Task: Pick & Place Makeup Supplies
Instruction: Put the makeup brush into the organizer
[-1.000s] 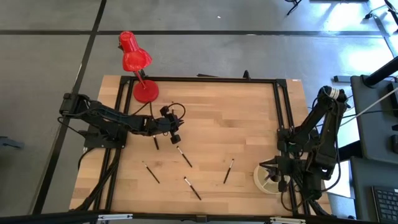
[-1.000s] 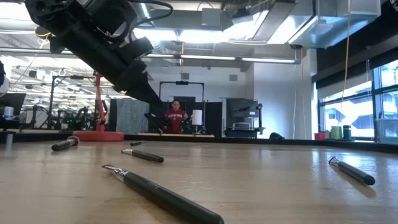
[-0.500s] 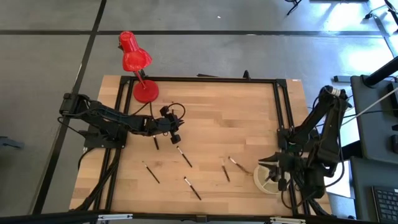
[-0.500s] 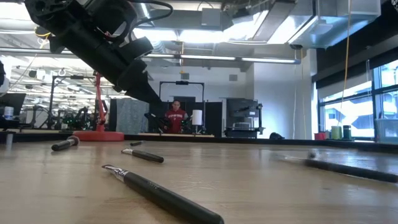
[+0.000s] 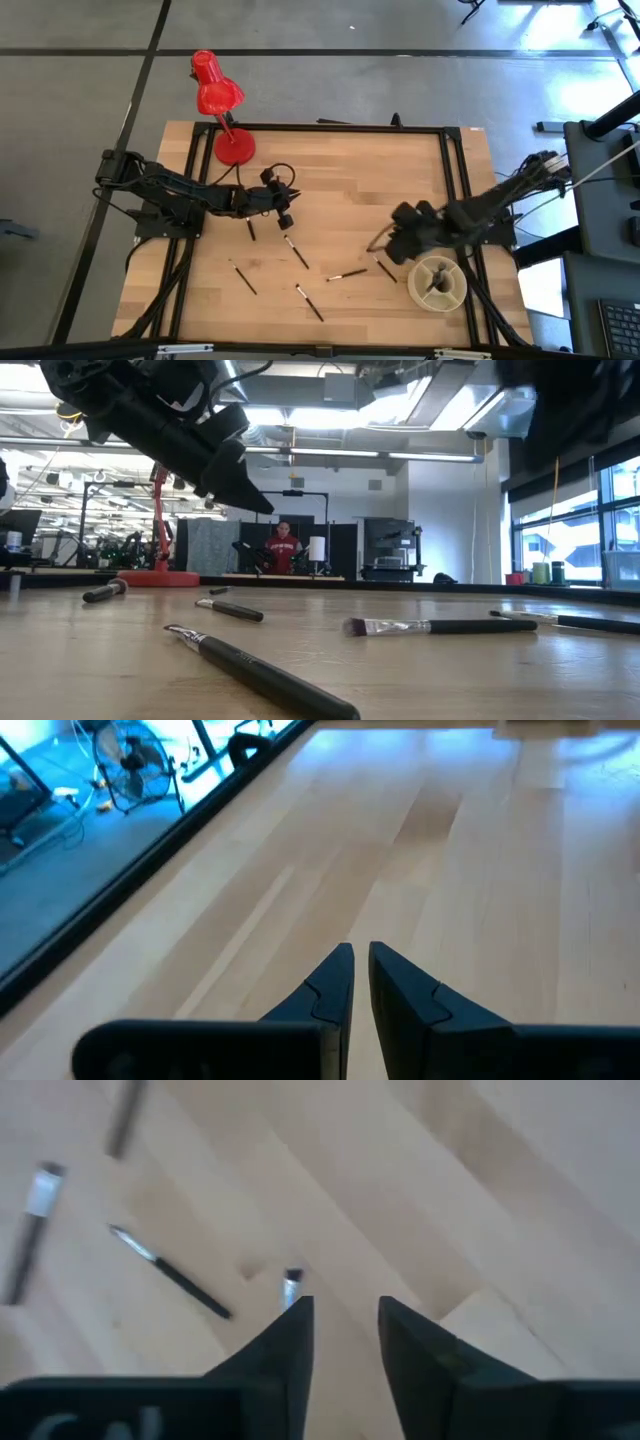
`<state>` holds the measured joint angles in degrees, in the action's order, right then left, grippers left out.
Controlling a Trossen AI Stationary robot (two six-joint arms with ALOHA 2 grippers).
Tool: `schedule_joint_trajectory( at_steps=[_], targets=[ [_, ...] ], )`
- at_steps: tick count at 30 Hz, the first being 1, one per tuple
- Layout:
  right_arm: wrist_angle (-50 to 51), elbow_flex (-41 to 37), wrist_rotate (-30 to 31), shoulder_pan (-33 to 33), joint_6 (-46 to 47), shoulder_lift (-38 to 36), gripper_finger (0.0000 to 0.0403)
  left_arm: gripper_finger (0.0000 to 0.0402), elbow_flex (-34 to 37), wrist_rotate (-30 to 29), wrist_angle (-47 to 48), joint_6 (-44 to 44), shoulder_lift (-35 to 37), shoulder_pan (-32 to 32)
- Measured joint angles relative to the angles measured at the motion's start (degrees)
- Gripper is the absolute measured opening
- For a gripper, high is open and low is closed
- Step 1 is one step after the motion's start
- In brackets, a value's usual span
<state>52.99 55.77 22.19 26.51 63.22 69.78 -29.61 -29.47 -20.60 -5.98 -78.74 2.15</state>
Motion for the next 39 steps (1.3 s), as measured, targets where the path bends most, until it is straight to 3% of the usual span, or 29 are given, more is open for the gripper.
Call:
schedule_joint_trajectory(
  at_steps=[5, 14, 27, 31, 39],
  targets=[
    [-5.78, -0.02, -9.28, -6.39, -5.05, 10.06, 0.0143, 0.0031, -0.02, -0.31, -0.79, 2.97, 0.0, -0.14],
    [-16.04, -0.07, -20.57, -10.29, -11.13, 23.87, 0.0147, 0.0031, -0.02, -1.01, -0.53, 4.24, 0.0, -0.17],
    [-22.88, 0.02, -25.26, -12.88, -15.54, 30.05, 0.0146, 0.0031, -0.02, -1.27, -2.89, 6.77, 0.0, -0.8],
    [-22.49, 0.09, -25.27, -12.85, -14.96, 30.74, 0.0121, 0.0031, -0.02, -0.92, -2.84, 6.78, 0.0, -1.14],
    [-23.11, -0.02, -25.26, -12.44, -13.11, 30.62, 0.0009, 0.0031, -0.02, -0.99, -2.89, 6.87, 0.0, -1.18]
  ],
)
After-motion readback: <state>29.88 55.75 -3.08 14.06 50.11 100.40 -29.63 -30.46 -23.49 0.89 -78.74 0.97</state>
